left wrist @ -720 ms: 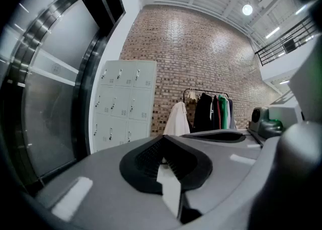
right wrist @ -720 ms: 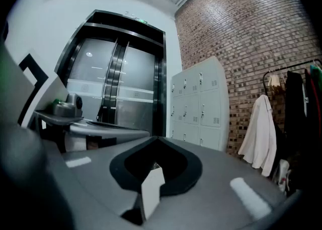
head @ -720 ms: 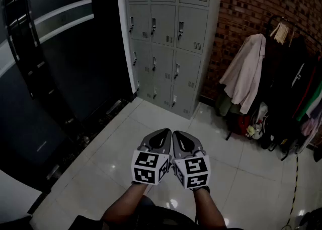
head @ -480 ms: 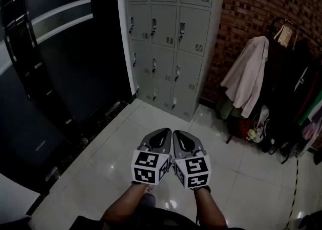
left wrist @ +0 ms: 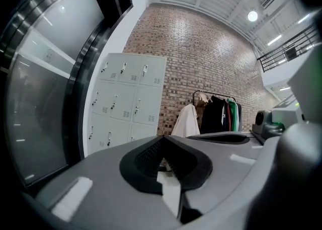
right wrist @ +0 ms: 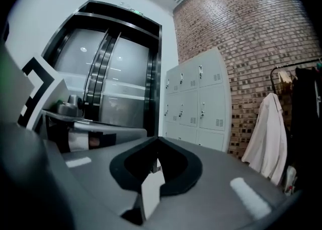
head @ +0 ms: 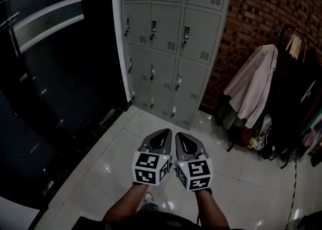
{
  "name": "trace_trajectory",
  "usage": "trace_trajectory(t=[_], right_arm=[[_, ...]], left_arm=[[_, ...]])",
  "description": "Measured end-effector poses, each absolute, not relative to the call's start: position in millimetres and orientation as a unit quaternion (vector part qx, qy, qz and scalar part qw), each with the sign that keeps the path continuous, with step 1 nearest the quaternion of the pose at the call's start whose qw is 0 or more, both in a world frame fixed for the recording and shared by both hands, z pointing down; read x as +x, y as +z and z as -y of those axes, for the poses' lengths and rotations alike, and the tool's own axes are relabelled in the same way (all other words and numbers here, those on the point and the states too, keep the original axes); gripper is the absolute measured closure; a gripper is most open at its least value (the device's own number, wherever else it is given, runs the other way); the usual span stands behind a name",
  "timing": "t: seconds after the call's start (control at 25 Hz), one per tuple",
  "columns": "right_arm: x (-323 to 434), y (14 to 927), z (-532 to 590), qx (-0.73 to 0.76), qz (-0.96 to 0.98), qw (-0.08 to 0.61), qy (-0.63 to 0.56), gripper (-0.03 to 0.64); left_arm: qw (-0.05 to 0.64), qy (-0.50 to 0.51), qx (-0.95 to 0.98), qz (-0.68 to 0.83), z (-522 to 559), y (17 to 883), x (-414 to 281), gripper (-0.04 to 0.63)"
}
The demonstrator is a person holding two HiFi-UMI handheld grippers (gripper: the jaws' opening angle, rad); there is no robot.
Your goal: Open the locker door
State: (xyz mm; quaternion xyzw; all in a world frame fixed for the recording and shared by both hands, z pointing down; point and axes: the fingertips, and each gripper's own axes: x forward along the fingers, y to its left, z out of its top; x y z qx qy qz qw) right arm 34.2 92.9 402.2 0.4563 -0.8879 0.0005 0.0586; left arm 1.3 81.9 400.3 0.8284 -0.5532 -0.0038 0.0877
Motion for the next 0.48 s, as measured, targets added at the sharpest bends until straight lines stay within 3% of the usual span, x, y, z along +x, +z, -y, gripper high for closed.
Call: trace_trajectory(t=[0.48], right_arm=[[-48, 393, 16, 0.474, 0.878, 0.068, -0.003, 0.617]], left_arm=[[0.094, -0.005, 0.84, 0.535, 27, 393, -77, 0.591]])
